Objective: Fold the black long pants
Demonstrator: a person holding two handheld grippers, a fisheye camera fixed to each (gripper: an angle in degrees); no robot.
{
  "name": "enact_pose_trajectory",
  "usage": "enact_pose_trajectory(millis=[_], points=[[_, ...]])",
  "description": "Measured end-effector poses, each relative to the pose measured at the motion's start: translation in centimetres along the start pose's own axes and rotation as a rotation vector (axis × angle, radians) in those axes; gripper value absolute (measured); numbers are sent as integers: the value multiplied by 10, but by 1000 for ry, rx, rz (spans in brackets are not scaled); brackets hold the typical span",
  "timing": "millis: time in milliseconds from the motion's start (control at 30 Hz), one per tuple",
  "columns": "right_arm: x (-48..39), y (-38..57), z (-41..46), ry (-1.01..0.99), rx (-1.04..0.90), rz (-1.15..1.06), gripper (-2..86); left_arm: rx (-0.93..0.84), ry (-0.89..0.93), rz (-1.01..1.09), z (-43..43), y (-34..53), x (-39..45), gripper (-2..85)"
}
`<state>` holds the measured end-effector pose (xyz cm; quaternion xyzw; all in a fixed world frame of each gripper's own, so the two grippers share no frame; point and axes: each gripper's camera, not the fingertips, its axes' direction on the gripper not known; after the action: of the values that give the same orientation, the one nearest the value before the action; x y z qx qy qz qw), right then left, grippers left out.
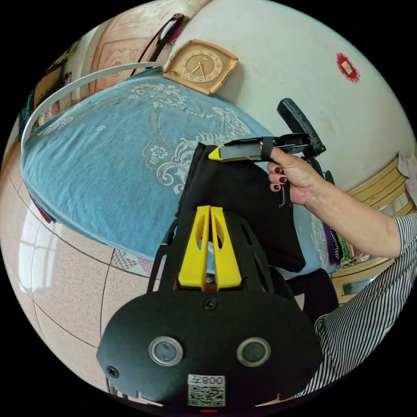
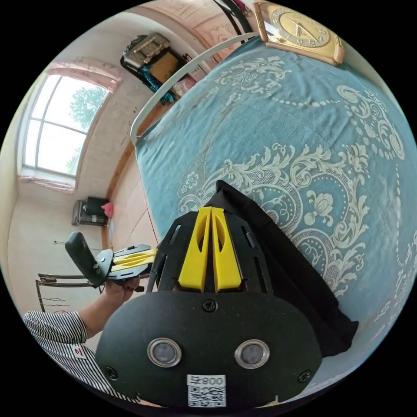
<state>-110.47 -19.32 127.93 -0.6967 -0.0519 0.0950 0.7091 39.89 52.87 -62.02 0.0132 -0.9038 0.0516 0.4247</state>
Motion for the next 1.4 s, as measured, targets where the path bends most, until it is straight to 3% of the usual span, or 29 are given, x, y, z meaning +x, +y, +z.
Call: enact_pose_trajectory(millis=[100, 200, 333, 533, 667, 733, 967, 1133, 1400], points=[[-16, -1, -20, -57, 83, -19, 1, 71, 3, 26, -10, 6, 11, 1], [-32, 3, -35, 14, 154, -70, 1, 65, -20, 66, -3, 10, 21, 1], [-40, -9, 0, 179, 13, -119, 2, 4, -64, 81, 26, 12, 21, 1], [-54, -5, 19, 281, 21, -238, 2, -17, -183, 215, 47, 15, 43, 2], [-44, -7, 23, 231, -27, -201, 2, -16, -209, 215, 59, 16, 49, 2], [-34, -7, 17, 152, -45, -159, 2, -23, -153, 134, 61, 15, 43, 3], [20, 78, -44, 17, 188, -76, 4, 24, 15, 78, 59, 37, 57, 12], [82, 184, -25, -136, 169, 101, 17, -138, 314, 50, 105, 66, 85, 54], [165, 321, 53, -412, 161, 435, 79, -394, 480, 2, 190, 68, 115, 83]])
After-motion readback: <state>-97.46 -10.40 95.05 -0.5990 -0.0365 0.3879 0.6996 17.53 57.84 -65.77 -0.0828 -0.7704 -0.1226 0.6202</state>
